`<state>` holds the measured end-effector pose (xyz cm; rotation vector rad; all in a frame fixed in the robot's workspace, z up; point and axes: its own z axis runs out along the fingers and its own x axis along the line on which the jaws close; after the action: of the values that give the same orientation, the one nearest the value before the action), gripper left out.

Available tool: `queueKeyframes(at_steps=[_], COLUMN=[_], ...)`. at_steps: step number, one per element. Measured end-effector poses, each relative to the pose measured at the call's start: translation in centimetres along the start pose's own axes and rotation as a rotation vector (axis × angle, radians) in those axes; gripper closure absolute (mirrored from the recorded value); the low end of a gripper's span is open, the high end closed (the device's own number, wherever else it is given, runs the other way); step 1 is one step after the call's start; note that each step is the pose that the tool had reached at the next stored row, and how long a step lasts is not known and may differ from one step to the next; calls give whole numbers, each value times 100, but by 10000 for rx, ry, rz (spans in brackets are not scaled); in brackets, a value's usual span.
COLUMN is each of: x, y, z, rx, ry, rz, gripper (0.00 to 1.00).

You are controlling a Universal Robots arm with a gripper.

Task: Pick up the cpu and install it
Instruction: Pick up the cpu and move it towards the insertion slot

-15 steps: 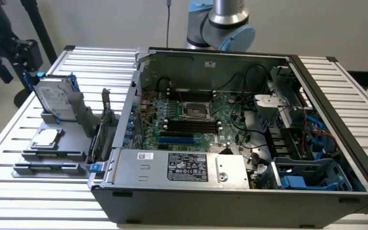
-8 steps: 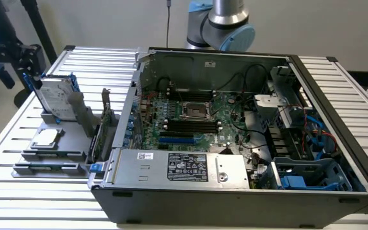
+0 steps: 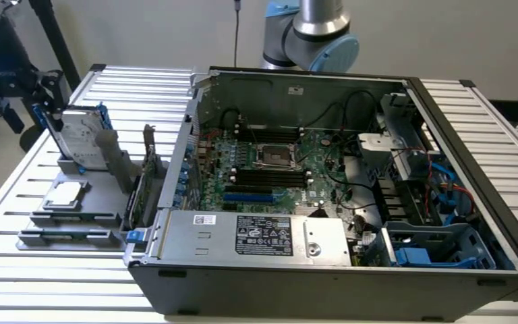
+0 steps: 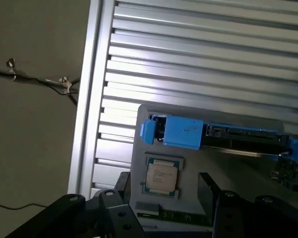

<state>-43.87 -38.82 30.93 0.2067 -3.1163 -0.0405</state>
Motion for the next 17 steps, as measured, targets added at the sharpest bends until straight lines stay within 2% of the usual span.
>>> queueKeyframes(at_steps=[7, 14, 17], x=[3, 16, 18], y=[-98, -215, -254], z=[126, 249, 304], rx=[-1, 6, 7], ry=[-2, -76, -91], rz=[-5, 138, 184], gripper=[35, 35, 35])
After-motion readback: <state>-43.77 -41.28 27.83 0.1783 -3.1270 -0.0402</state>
